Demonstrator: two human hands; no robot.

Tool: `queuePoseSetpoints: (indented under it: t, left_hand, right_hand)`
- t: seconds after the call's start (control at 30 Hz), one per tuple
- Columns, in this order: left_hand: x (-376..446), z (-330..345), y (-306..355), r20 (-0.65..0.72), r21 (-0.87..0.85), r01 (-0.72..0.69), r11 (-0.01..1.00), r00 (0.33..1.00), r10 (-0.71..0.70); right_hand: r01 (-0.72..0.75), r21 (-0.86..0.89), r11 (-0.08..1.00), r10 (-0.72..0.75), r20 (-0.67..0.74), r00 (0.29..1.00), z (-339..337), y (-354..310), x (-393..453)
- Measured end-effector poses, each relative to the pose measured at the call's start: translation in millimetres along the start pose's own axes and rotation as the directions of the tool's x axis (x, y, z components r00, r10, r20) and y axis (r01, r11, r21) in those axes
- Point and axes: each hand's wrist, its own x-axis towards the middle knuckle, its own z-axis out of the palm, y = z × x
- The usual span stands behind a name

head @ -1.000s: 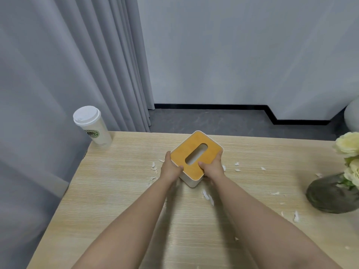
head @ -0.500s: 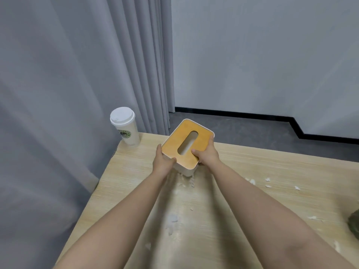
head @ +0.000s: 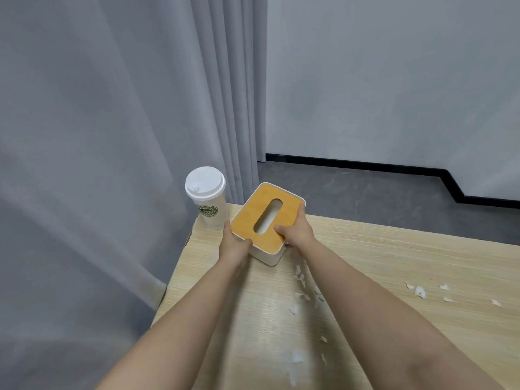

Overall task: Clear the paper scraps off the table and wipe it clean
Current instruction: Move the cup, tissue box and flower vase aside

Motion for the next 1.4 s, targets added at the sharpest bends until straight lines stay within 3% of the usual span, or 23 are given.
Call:
queuePoseSetpoints:
  t: [0.6,0.83,1.13,1.4]
  left_hand:
    - [-18.6,-19.5,-0.8,0.121,0.124,-0.134,0.983,0.986,0.119]
    - [-57.4,-11.3,-1.9,0.095,0.214,-0.182,0.96,0.982,0.165]
    - [-145.1,56.9,10.2,0.214,0.302,-0.33,0.895,0.938,0.273]
    - [-240.3,172.5,5.0,0.394,0.276,-0.429,0.86,0.867,0.306]
  right_hand:
    - [0.1,-0.039,0.994,-0.101,-0.008,0.995,-18.2,4.1,-45.9]
    - [0.092,-0.068,0.993,-0.094,-0.017,0.995,-47.3,28.8,-90.3]
    - [0.135,0.016,0.991,-0.131,-0.156,0.979,-135.5,81.9,-159.2]
    - [0.159,0.103,0.982,-0.118,-0.322,0.939,-241.2,160.0,-225.4]
